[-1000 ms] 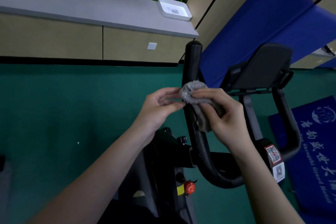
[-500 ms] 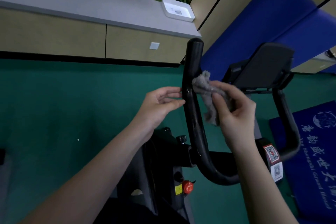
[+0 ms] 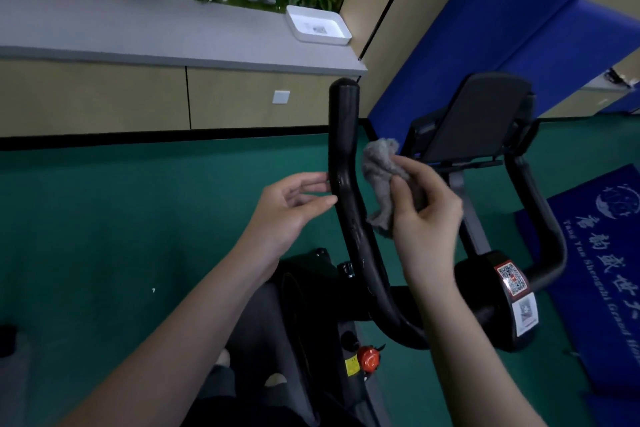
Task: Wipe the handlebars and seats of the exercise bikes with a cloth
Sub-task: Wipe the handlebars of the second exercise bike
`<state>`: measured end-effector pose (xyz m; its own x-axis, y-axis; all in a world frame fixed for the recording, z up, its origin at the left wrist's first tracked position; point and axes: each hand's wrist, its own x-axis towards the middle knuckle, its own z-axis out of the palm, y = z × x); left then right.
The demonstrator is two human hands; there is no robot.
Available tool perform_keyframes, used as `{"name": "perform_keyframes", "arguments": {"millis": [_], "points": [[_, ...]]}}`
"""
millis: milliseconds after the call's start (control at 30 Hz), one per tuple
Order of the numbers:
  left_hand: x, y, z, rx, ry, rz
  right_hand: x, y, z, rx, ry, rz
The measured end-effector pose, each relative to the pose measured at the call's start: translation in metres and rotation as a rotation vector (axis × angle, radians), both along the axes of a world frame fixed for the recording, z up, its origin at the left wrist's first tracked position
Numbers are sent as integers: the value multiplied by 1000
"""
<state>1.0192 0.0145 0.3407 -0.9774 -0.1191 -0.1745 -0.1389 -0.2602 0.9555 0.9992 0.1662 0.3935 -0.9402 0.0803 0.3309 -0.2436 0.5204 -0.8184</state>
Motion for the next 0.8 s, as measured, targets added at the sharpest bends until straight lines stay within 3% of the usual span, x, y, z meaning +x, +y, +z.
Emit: {"name": "perform_keyframes", "arguments": {"millis": [133, 400, 500, 667, 800], "points": [[0, 2, 2, 1, -7, 19, -7, -16, -11, -30, -121, -34], [1, 5, 3, 32, 6, 30, -7, 9, -14, -154, -402, 216], [0, 7, 1, 41, 7, 29, -10, 4, -12, -169, -347, 190], [1, 10, -3, 73, -5, 60, -1, 1, -11, -9, -161, 165], [6, 15, -6, 88, -82, 80, 0, 14, 1, 136, 44, 271]]}}
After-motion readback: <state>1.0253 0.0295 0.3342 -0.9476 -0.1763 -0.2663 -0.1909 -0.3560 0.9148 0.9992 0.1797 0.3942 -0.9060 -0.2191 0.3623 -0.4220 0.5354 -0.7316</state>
